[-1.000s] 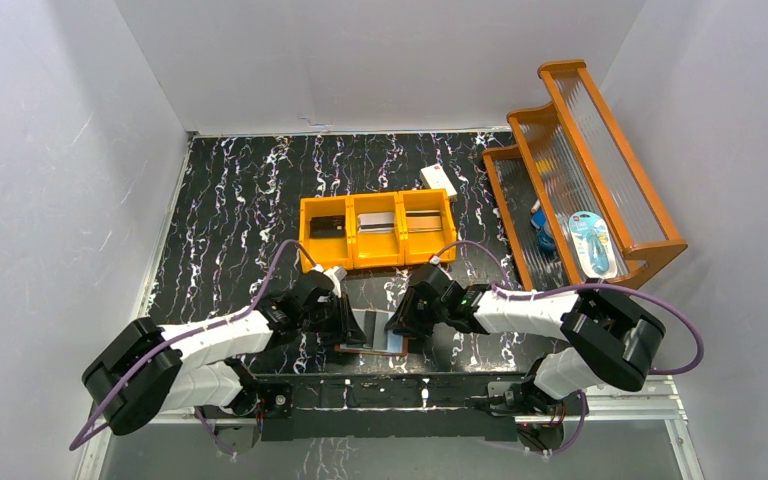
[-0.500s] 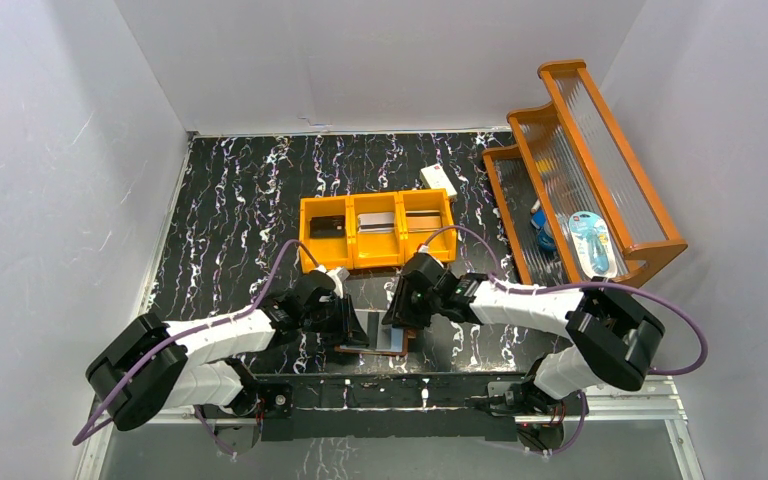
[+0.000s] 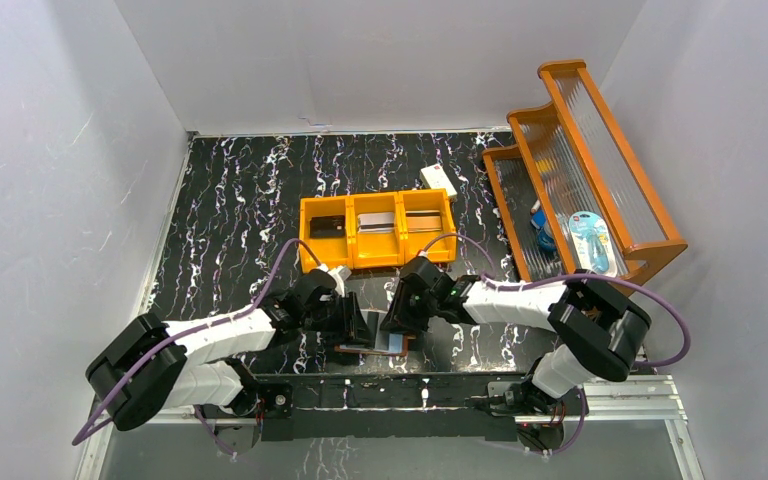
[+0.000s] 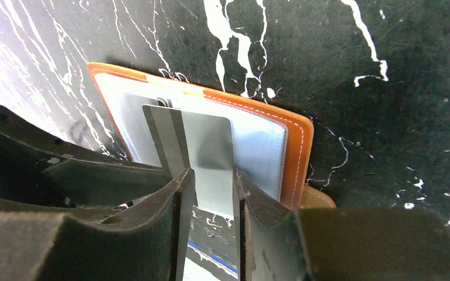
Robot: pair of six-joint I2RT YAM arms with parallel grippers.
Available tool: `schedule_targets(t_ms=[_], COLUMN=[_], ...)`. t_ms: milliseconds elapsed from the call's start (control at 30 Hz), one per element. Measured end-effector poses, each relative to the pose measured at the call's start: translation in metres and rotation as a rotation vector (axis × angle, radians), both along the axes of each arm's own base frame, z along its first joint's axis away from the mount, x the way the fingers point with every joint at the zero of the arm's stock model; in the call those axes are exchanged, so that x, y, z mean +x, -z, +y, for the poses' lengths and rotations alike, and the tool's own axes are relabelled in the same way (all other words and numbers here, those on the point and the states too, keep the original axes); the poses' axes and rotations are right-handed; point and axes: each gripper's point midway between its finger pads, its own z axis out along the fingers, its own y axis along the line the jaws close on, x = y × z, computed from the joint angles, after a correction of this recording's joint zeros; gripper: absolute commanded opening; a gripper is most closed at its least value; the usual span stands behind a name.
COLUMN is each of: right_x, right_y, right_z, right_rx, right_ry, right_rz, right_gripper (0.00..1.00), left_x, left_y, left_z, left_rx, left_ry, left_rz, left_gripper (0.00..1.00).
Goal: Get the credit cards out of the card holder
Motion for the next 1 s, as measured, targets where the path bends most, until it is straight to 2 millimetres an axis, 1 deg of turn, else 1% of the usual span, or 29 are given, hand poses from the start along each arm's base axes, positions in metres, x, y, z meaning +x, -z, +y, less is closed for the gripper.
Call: schedule_targets(t_ms=[33, 100, 333, 533, 667, 833, 1000], right_x=[0.000, -0.001, -0.002, -0.002, -0.002, -0.002, -0.002], right_y=[0.000, 0.000, 0.000, 0.000, 0.000, 0.000, 0.000], right_z=[0.000, 0.002, 0.007, 0.007, 0.007, 0.007, 0.007], right_rx=[0.007, 0.029, 0.070, 0.071, 0.071, 0.071, 0.071], right_ry=[0.005, 0.017, 0.027, 0.029, 0.031, 0.031, 0.031], right_rz=[0.003, 0.010, 0.032, 0.033, 0.034, 0.034, 0.034], right_gripper=[0.39, 0.39, 0.39, 0.39, 0.39, 0.39, 0.39], left_x=[0.001, 0.001, 0.006, 0.011, 0.015, 0.021, 0.021], left_y=[0.000, -0.001, -0.002, -0.003, -0.002, -0.005, -0.005], left_z=[0.000, -0.001, -0.008, -0.013, -0.008, -0.003, -0.002], left_rx=[0.000, -0.003, -0.026, -0.053, -0.060, -0.060, -0.057], left_ry=[0.000, -0.001, 0.003, -0.017, -0.055, -0.082, -0.074], left_rz=[-0.002, -0.005, -0.012, -0.003, 0.002, -0.020, -0.025], left_gripper=[0.42, 0.43, 0.41, 0.33, 0.22, 0.14, 0.14])
